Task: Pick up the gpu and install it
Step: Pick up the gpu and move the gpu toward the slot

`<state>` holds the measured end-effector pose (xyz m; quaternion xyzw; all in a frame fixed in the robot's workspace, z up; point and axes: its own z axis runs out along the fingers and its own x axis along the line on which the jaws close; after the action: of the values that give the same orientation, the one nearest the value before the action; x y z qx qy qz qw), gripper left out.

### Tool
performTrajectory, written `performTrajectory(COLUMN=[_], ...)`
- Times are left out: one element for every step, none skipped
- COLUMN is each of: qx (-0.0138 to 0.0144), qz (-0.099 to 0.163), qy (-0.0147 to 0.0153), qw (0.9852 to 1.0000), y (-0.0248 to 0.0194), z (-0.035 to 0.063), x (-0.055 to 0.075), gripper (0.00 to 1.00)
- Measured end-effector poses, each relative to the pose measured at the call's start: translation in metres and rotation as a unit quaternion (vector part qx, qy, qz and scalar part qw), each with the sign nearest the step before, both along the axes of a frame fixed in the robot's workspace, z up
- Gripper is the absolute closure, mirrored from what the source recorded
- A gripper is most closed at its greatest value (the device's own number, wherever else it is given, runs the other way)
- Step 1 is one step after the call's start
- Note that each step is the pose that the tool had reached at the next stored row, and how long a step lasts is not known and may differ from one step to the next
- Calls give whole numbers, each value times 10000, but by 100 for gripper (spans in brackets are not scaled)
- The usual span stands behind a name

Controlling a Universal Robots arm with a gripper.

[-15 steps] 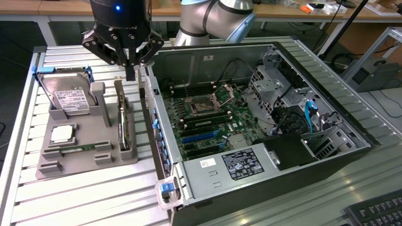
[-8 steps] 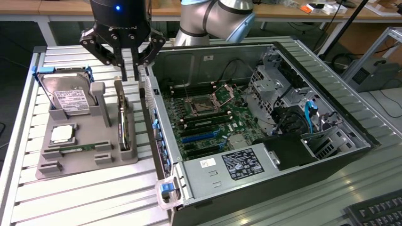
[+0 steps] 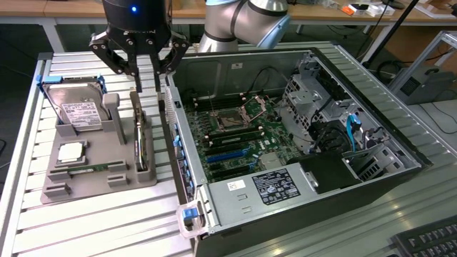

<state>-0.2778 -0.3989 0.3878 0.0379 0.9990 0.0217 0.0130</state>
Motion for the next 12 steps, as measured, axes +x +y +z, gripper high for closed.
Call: performTrajectory(qx=[-4,-5,-5,-5,-5,-5,-5,-5,-5,-5,-5,-5], qz=[0,0,0,0,0,0,0,0,0,0,0,0], qy=[0,0,-1,-1,0,0,-1,0,0,0,0,0], qw=[10000,10000,10000,10000,10000,10000,10000,10000,10000,10000,10000,10000], y=[0,0,0,0,0,0,0,0,0,0,0,0], z=[-7,-11,-16,-23,-29,-34,-40,-45,-52,-57,-66,-74], x=[0,0,-1,-5,-7,-9,-11,-12,-13,-14,-15,-17], gripper=[64,64,64,64,64,64,64,64,64,64,64,64])
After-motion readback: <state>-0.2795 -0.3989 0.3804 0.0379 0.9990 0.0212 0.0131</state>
